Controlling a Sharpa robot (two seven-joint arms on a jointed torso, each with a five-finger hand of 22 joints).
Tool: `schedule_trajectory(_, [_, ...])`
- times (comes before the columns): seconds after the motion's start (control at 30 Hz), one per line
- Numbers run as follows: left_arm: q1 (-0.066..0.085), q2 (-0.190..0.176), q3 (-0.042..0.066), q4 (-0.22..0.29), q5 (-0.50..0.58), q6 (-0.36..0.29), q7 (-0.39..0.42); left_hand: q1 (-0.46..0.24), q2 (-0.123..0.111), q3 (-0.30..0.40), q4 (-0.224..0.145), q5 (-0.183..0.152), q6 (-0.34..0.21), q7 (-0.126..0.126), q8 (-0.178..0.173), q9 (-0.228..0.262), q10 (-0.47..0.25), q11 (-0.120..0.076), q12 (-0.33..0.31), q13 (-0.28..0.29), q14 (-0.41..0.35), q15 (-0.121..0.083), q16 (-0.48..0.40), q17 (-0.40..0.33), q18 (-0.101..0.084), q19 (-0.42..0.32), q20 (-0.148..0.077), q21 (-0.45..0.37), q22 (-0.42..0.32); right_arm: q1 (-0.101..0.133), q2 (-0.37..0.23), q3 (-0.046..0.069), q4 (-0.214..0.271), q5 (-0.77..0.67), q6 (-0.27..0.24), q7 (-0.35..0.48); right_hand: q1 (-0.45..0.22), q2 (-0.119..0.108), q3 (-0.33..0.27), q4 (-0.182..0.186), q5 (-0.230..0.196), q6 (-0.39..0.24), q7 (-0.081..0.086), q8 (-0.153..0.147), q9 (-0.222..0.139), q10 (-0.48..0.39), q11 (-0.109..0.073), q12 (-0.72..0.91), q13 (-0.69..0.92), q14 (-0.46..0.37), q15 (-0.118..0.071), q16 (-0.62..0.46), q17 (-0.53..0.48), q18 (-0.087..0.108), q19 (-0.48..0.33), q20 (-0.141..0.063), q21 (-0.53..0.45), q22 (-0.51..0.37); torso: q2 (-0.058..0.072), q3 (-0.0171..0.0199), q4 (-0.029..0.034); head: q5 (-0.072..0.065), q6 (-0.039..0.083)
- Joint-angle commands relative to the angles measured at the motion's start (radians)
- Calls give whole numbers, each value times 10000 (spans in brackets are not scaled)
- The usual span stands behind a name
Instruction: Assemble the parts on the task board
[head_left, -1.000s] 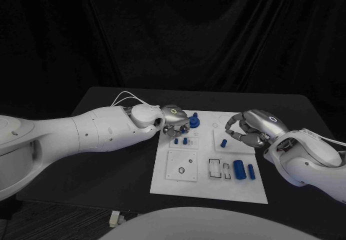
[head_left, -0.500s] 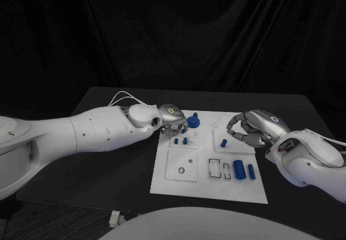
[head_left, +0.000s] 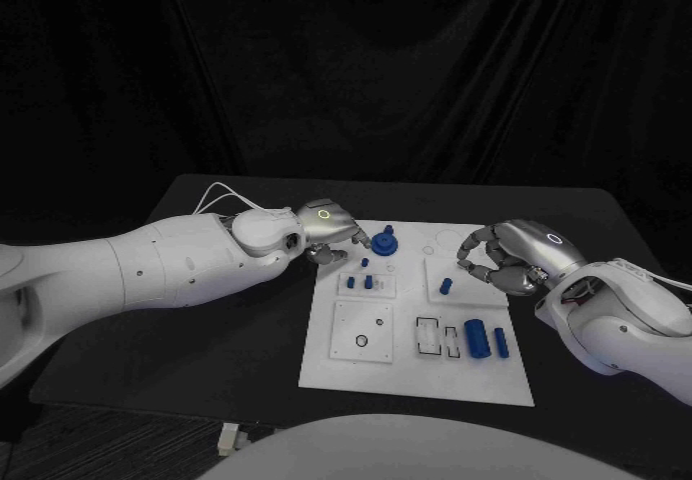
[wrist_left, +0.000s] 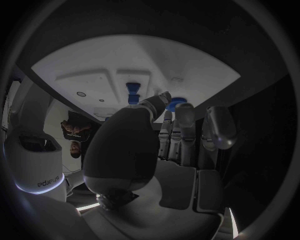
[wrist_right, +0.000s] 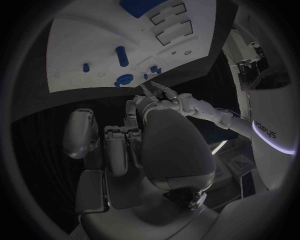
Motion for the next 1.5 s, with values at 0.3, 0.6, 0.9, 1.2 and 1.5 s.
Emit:
schedule_trajectory(0.3, [853, -1431, 23, 1108, 5, -2251, 274, 8, -52, 55, 159, -44, 440, 50, 98, -157, -732, -189, 104, -63, -1376, 65, -1369, -1636, 442, -1386, 90, -2755, 829, 913, -232, 9, -175, -739, -593, -195, 166, -284, 355, 602, -668, 477, -125, -126, 9, -2626, -203, -9410, -6133, 384, -211, -2380, 338, 584, -769, -128, -3281, 277, -13, -17, -6, -95, -1])
schedule_trajectory(0.6, [986, -2184, 17, 1526, 754, -3754, 1526, -1175, 267, -435, 2121, -707, 986, 452, 70, -439, -2298, -810, 1256, 47, -6223, 112, -5044, -3204, 596, -6613, 404, -8767, -705, 1333, -58, 8, -917, -2406, 473, -251, 671, -888, 812, 452, -1138, -377, 237, -1386, -491, -4893, 726, -13543, -9048, -616, 502, -4807, -1400, 930, -2003, 322, -6627, -863, -11, -14, 4, -188, -1])
schedule_trajectory(0.9, [932, -2638, 12, 2157, 5363, -2508, 4044, -3085, -597, -1931, 2493, -829, -723, 218, -99, -1055, -6763, -1172, -116, -1014, -11830, 472, -10169, -6579, -60, -12236, 927, -10613, -6303, 1185, 283, 6, -1485, -3122, 1415, -166, 1051, -959, 885, 396, -2449, -640, -131, -2382, -1240, -5166, 619, -13948, -10053, -330, 248, -4547, -1014, 905, -1577, 279, -6255, -721, 0, -23, 17, -259, -1])
schedule_trajectory(1.2, [729, -2795, 10, 2479, 13856, 1633, 6064, -3126, 1222, -5638, 2450, -776, -4919, 9, -329, -1650, -9642, -1415, -823, -1388, -12920, 708, -10646, -7197, 257, -13844, 962, -10906, -11918, 916, 607, 5, -1832, -3248, 1741, 66, 176, -1072, 384, 643, -2780, 238, -162, -2585, -1473, -4680, 493, -13521, -10530, 804, 103, -980, 1726, 158, 273, 134, -1160, 1331, 15, -17, 20, -298, -1])
schedule_trajectory(1.5, [416, -2870, 9, 2909, 18002, 3544, 6303, -3915, 1684, -5700, 2421, -799, -6264, -167, -437, -1752, -9697, -1488, -839, -1405, -12920, 686, -10646, -7197, 685, -13880, 430, -10973, -12750, 773, 843, 5, -2104, -3263, 1968, 220, 278, -1026, 404, 577, -2631, 303, -118, -2724, -1538, -4674, 483, -13492, -10670, 868, 83, -703, 1923, 78, 429, 110, -536, 1613, -5, -9, 0, -352, -1])
